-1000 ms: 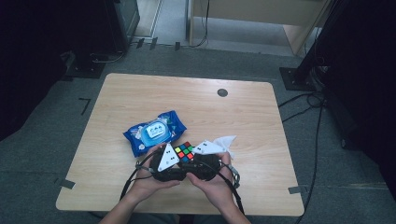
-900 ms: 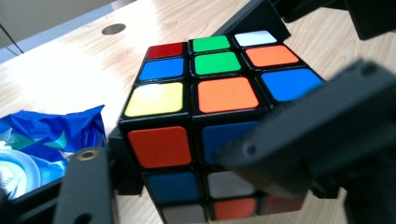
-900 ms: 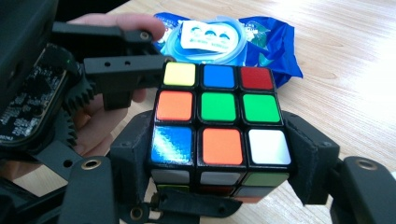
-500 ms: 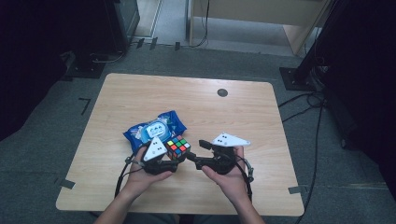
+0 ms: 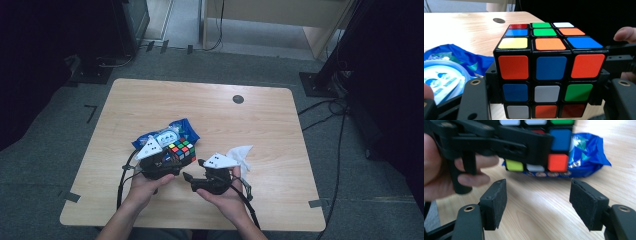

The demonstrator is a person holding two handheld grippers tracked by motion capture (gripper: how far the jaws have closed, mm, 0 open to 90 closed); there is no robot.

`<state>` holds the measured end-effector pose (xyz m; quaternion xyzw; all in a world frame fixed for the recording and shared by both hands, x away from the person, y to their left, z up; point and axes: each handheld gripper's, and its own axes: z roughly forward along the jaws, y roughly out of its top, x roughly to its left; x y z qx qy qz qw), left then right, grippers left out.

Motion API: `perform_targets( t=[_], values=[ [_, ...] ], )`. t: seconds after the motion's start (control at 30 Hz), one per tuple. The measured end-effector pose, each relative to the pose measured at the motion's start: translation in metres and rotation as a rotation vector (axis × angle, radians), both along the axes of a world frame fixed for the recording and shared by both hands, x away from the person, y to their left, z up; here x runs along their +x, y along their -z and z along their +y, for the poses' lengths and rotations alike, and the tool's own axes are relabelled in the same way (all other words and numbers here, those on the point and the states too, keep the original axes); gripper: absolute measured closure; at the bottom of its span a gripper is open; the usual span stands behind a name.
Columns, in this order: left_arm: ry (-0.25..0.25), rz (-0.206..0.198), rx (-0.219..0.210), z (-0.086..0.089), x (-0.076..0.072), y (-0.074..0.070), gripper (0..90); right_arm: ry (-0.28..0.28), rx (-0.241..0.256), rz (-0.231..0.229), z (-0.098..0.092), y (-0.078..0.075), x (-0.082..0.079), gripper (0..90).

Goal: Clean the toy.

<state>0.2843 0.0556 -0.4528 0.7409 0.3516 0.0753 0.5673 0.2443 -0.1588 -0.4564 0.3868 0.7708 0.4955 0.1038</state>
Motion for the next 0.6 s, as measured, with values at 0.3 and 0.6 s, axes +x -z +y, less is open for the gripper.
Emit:
perform_targets(
  t=[0.3,0.6],
  values=[
    [0.022,-0.004,-0.013,-0.009,-0.005,-0.001,34.1,0.066,0.033,-0.071,0.007,0.004,-0.005,33.2],
    [0.031,-0.014,0.026,-0.015,-0.008,0.0,34.1,0.094,0.011,-0.14,0.008,0.007,-0.007,33.3]
  ],
)
